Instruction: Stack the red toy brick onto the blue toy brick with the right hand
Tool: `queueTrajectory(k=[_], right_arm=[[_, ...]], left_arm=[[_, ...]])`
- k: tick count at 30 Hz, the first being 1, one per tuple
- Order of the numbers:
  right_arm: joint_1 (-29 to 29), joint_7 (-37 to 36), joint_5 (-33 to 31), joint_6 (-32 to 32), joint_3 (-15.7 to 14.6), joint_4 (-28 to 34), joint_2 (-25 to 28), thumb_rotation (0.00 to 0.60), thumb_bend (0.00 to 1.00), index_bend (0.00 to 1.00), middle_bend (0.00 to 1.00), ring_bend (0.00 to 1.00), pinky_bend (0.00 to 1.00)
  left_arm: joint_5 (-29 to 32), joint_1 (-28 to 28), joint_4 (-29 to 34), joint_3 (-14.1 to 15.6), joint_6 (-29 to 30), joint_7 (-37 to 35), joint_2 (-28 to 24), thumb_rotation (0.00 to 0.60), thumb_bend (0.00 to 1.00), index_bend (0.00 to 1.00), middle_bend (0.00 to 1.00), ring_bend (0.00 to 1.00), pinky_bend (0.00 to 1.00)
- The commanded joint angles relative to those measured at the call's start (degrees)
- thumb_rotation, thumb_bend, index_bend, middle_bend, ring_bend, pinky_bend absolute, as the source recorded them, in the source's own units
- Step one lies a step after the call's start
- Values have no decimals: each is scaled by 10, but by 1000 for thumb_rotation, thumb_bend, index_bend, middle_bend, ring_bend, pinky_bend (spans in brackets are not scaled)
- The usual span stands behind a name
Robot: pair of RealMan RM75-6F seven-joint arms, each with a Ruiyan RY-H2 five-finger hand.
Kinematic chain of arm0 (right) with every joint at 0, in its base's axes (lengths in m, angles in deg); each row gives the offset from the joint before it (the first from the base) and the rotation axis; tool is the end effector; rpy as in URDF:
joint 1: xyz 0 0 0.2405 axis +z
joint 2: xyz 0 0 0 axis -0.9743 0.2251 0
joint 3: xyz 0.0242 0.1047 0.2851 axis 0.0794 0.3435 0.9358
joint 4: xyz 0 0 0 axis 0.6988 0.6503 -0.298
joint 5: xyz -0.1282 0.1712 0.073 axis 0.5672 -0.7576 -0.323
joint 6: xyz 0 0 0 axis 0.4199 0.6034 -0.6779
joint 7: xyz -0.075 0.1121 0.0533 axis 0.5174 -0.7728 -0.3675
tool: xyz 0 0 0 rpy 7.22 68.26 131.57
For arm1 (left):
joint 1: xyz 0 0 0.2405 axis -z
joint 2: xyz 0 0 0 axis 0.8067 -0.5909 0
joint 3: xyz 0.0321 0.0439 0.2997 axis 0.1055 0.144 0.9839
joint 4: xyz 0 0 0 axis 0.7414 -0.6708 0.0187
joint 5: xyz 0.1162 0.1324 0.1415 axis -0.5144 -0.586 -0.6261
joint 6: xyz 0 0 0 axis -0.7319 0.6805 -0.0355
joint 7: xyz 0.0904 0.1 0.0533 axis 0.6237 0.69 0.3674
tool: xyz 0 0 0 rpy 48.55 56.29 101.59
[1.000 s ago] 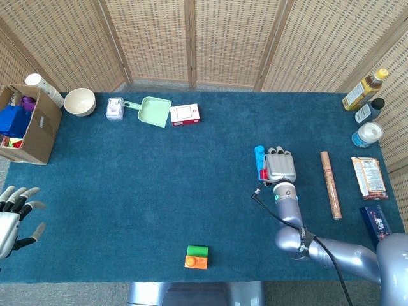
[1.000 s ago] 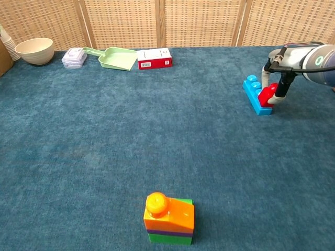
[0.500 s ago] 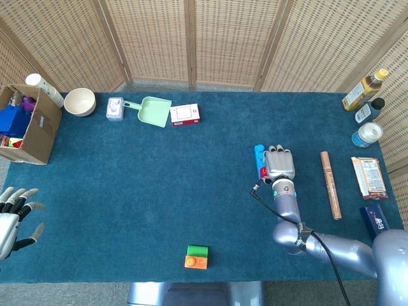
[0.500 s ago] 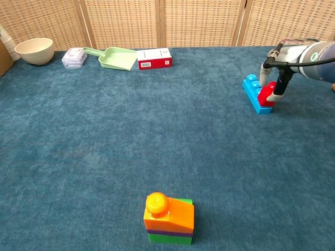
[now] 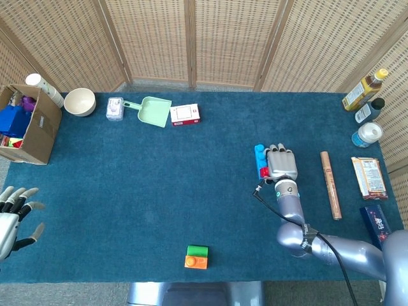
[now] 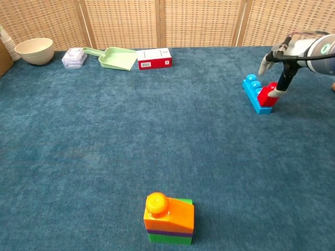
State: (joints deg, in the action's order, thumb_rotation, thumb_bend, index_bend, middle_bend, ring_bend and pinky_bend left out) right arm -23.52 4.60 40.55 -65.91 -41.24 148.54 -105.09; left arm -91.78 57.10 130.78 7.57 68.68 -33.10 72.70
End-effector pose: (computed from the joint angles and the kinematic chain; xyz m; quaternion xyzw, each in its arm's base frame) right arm -0.1817 -0.4320 0.0103 0.6474 -0.4825 0.2025 0.5541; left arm -0.3721 0.1600 0.1684 -0.6222 -0.3983 -0.3749 0.5601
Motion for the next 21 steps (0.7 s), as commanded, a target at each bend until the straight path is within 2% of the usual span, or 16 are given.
queueTrajectory(k=[1, 7, 13, 16, 21], right_arm=[[-39, -87, 90, -4, 4, 42, 21, 599, 301, 211, 131, 57, 208], [-82, -188, 213, -14, -4, 64, 25, 546, 305, 203, 131, 49, 204], [-114, -266, 330, -32, -25, 62, 9, 440, 301, 180, 132, 17, 180], [-119, -277, 359, -35, -35, 60, 1, 351, 281, 146, 129, 3, 148], [-126, -284, 391, -45, -45, 51, -21, 171, 212, 92, 109, 0, 71]], left_arm=[[-1, -1, 0, 0, 2, -1, 0, 567, 414, 373, 179, 141, 0], [-1, -1, 1, 0, 1, 0, -1, 567, 414, 374, 179, 143, 0], [-1, 3, 5, -2, -3, 4, -2, 570, 414, 374, 179, 144, 0], [-2, 4, 8, -2, -4, 6, -3, 573, 414, 375, 179, 144, 0], [-2, 4, 12, -2, -4, 7, -5, 568, 414, 374, 179, 144, 0]])
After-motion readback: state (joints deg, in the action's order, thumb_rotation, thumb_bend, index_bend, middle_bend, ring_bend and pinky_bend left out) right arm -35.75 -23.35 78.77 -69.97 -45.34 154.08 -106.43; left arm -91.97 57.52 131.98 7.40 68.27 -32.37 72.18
